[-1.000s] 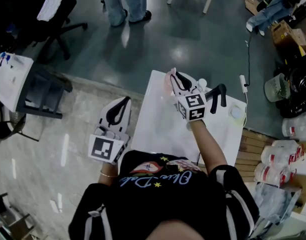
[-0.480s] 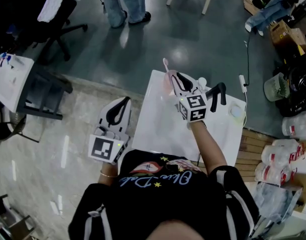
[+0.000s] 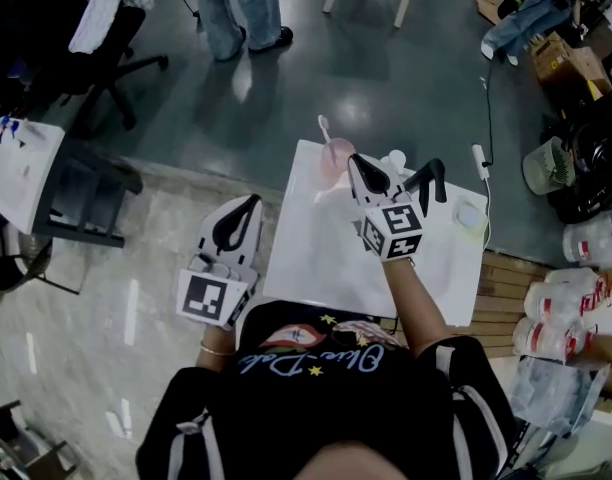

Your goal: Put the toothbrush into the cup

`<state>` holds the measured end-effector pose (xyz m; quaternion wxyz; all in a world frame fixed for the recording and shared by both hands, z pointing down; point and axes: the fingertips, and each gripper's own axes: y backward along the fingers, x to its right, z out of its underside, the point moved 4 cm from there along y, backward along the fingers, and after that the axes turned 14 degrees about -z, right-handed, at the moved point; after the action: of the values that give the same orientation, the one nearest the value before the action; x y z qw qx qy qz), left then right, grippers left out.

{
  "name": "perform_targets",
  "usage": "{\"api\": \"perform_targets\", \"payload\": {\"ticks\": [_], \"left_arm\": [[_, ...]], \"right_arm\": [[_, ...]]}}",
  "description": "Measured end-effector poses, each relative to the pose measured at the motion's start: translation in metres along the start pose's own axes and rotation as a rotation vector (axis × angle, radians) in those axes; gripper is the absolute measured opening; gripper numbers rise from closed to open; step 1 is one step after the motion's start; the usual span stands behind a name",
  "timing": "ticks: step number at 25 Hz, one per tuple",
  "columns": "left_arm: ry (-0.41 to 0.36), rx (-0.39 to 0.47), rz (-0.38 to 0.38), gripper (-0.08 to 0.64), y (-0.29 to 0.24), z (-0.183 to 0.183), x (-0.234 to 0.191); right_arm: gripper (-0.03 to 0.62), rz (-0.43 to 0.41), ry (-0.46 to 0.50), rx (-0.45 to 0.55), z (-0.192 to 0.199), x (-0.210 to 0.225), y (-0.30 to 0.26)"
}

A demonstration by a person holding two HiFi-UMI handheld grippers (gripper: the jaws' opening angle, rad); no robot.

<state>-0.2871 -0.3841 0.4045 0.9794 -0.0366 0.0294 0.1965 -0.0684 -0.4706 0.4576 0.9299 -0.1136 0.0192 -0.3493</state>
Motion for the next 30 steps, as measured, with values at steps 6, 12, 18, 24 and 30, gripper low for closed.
{"api": "perform_targets", "payload": {"ticks": [6,12,18,24,30], "left_arm": [[0.002,-0.014,0.021,0.003,-0.003,-0.003,0.007],[-0.013,0.004,0.037,0.003,-0.006,-0.009,0.029],[-0.009,0.002,0.027,0.003,-0.001,-0.012,0.051],[-0.021,0.002,0.03,0.003,0.005,-0.009,0.063],[-0.024,0.0,0.011,0.003,0.009,-0.014,0.066]], "right_arm": [[0.003,-0.011,-0.047,0.062,-0.018,-0.016,0.034],[0.002,-0.037,-0.068,0.144,-0.041,-0.028,0.075],[0.002,-0.053,-0.1,0.184,-0.049,-0.031,0.107],[0.0,-0.076,-0.082,0.208,-0.05,-0.032,0.114],[0.0,-0.111,-0.077,0.203,-0.051,-0.038,0.115]]}}
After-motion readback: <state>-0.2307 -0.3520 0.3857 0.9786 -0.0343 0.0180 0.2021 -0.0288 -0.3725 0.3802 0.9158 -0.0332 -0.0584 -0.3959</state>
